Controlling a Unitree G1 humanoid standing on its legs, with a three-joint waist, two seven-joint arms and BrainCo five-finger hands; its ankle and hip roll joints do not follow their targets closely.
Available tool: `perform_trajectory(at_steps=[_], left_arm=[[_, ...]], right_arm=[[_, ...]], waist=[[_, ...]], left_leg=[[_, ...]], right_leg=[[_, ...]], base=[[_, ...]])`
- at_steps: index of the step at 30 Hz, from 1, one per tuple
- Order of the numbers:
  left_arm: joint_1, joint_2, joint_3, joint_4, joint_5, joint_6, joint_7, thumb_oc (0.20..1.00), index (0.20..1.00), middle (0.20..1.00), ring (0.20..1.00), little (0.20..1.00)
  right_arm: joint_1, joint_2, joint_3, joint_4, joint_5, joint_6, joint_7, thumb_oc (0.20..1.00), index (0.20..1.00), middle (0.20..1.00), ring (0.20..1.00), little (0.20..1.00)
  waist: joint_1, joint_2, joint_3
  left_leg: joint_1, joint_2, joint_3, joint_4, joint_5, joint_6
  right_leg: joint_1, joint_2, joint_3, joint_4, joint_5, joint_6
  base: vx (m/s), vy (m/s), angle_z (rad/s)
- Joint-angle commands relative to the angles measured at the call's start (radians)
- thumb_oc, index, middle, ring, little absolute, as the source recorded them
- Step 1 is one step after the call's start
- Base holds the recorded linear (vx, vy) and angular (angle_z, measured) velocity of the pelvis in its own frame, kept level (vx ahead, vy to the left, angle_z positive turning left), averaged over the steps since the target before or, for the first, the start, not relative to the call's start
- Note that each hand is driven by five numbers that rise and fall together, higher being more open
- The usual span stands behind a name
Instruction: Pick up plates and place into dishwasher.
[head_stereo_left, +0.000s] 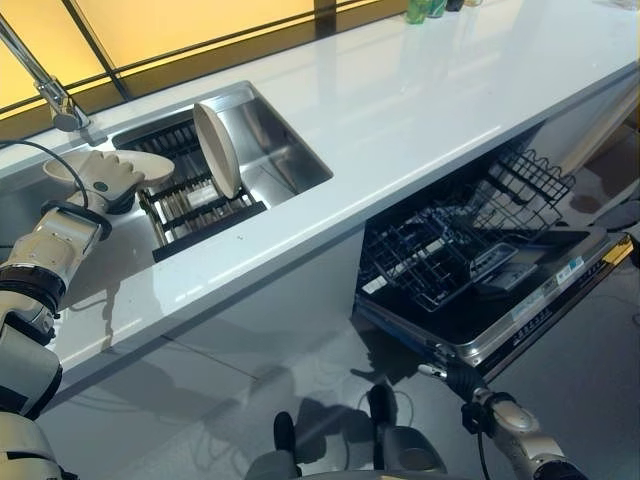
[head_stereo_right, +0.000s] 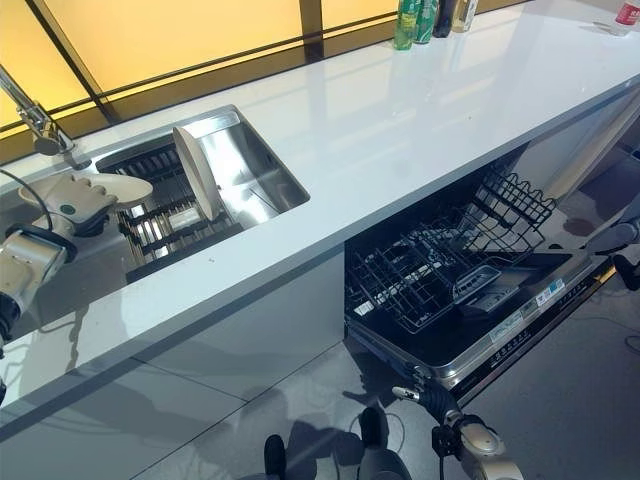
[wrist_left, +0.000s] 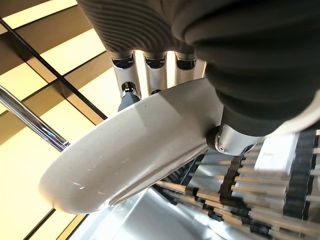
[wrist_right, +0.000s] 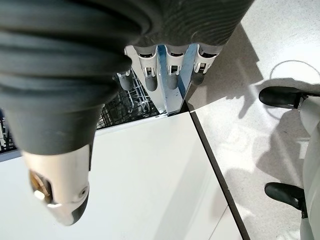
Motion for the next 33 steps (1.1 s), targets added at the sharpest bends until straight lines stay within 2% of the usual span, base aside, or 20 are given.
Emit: perform_trajectory(at_steps=[1, 5, 9, 12, 17, 22, 26, 30, 33], left_arm=[[-0.036, 0.036, 0.101, -0.013, -0.065, 0.026, 0.095, 0.2, 0.2, 0.2, 0.2, 0.2], [0.006, 0.043, 0.154, -0.072, -0.115, 0.015, 0.165, 0.2, 0.2, 0.2, 0.2, 0.2], [0.098, 0.058, 0.244, -0.181, -0.168, 0.018, 0.214, 0.2, 0.2, 0.2, 0.2, 0.2], [0.213, 0.047, 0.334, -0.255, -0.21, 0.033, 0.278, 0.2, 0.2, 0.2, 0.2, 0.2], [0.395, 0.028, 0.485, -0.357, -0.246, 0.028, 0.408, 0.2, 0.2, 0.2, 0.2, 0.2], [0.525, 0.004, 0.593, -0.467, -0.252, 0.037, 0.469, 0.2, 0.2, 0.2, 0.2, 0.2], [0.569, -0.009, 0.657, -0.551, -0.244, 0.004, 0.493, 0.2, 0.2, 0.2, 0.2, 0.2], [0.548, -0.012, 0.651, -0.661, -0.214, -0.051, 0.452, 0.2, 0.2, 0.2, 0.2, 0.2], [0.496, -0.003, 0.617, -0.754, -0.249, -0.114, 0.363, 0.2, 0.2, 0.2, 0.2, 0.2]], right_arm=[[-0.016, -0.041, -0.058, -0.065, 0.013, -0.073, 0.0, 1.0, 1.0, 1.0, 1.0, 1.0], [-0.005, -0.034, -0.053, -0.129, 0.007, -0.119, -0.015, 1.0, 1.0, 1.0, 1.0, 1.0], [0.021, -0.047, -0.046, -0.295, -0.069, -0.215, -0.035, 1.0, 1.0, 1.0, 1.0, 1.0], [0.022, -0.083, -0.043, -0.423, -0.155, -0.33, -0.064, 1.0, 1.0, 1.0, 1.0, 1.0], [-0.012, -0.157, -0.109, -0.623, -0.155, -0.403, -0.107, 1.0, 1.0, 1.0, 1.0, 1.0], [-0.045, -0.181, -0.19, -0.736, -0.119, -0.411, -0.103, 1.0, 1.0, 1.0, 1.0, 1.0], [-0.076, -0.22, -0.243, -0.803, -0.132, -0.429, -0.132, 1.0, 1.0, 1.0, 1.0, 1.0], [-0.154, -0.282, -0.26, -0.834, -0.205, -0.44, -0.193, 1.0, 1.0, 1.0, 1.0, 1.0], [-0.247, -0.352, -0.239, -0.839, -0.296, -0.443, -0.275, 1.0, 1.0, 1.0, 1.0, 1.0]], waist=[[-0.02, 0.007, 0.019], [-0.013, 0.011, 0.005], [-0.008, 0.014, -0.01], [0.002, 0.016, -0.025], [0.025, 0.016, -0.056], [0.048, 0.015, -0.086], [0.066, 0.009, -0.108], [0.086, 0.001, -0.127], [0.102, -0.008, -0.137]], left_leg=[[-0.034, -0.12, 0.04, 0.021, -0.071, 0.094], [-0.022, -0.124, 0.033, 0.022, -0.074, 0.092], [-0.006, -0.127, 0.024, 0.022, -0.079, 0.091], [0.007, -0.13, 0.015, 0.023, -0.085, 0.092], [0.036, -0.132, 0.006, 0.023, -0.096, 0.093], [0.058, -0.135, -0.004, 0.021, -0.106, 0.095], [0.072, -0.136, -0.013, 0.018, -0.111, 0.094], [0.085, -0.137, -0.023, 0.019, -0.12, 0.095], [0.092, -0.137, -0.026, 0.019, -0.126, 0.096]], right_leg=[[0.005, 0.012, -0.012, 0.017, -0.082, 0.058], [0.021, 0.008, -0.019, 0.016, -0.087, 0.058], [0.039, 0.003, -0.026, 0.016, -0.092, 0.059], [0.054, 0.001, -0.032, 0.016, -0.098, 0.059], [0.082, 0.0, -0.037, 0.015, -0.107, 0.06], [0.107, -0.002, -0.04, 0.013, -0.118, 0.06], [0.127, -0.003, -0.047, 0.008, -0.124, 0.059], [0.143, -0.004, -0.053, 0.007, -0.131, 0.057], [0.153, -0.007, -0.062, 0.007, -0.134, 0.057]], base=[[0.04, -0.003, 0.0], [0.04, -0.018, 0.01], [0.04, -0.021, 0.0], [0.03, -0.03, 0.0], [0.03, -0.023, 0.0], [0.01, -0.015, 0.01], [0.01, -0.045, 0.02], [-0.01, -0.067, 0.06], [-0.02, -0.084, 0.07]])
